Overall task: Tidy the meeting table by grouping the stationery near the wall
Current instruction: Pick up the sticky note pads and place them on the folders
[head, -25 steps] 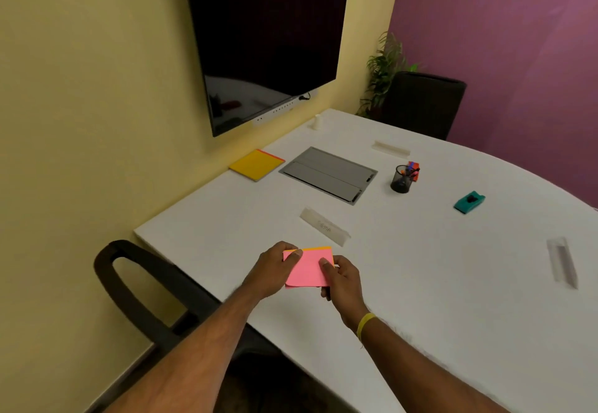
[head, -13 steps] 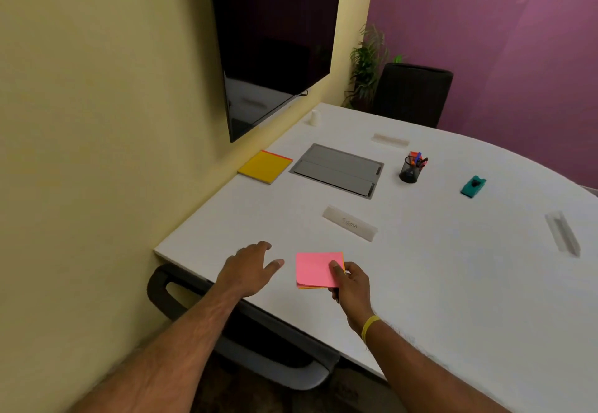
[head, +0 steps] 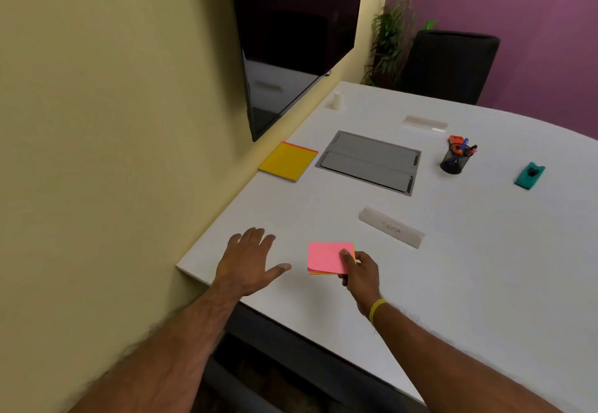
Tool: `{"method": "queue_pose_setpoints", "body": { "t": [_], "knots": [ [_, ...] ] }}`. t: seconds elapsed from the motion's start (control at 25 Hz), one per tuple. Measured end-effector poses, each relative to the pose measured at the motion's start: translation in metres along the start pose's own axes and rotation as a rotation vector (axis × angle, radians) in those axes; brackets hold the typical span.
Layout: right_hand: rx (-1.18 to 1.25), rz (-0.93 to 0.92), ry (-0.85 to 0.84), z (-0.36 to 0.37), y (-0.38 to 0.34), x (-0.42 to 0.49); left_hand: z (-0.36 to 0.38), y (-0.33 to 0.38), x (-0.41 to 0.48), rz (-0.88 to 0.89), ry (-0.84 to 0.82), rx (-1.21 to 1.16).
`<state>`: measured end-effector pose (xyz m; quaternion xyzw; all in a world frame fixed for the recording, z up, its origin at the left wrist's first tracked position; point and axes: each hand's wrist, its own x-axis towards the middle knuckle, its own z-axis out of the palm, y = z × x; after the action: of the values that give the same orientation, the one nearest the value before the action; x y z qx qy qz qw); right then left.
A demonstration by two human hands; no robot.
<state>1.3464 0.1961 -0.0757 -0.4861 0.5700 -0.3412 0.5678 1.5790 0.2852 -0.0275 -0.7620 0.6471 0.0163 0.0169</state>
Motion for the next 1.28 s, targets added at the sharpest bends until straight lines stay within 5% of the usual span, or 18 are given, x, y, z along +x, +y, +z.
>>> {"method": "queue_pose_setpoints", "body": {
  "t": [0.6,1.04,1.28],
  "knots": [
    [0.121,0.270,0.244,0.183,-0.005,0.197,0.114,-0.153,0.183,0.120,-0.158,-0.110],
    [0.117,0.128,0.126,0.271,-0.101,0.399,0.171,-0.171,0.260,0.114,-0.087,-0.176],
    [-0.047,0.204,0.140,0.275,-0.074,0.453,0.187,-0.163,0.282,0.144,-0.089,-0.209]
  ]
}}
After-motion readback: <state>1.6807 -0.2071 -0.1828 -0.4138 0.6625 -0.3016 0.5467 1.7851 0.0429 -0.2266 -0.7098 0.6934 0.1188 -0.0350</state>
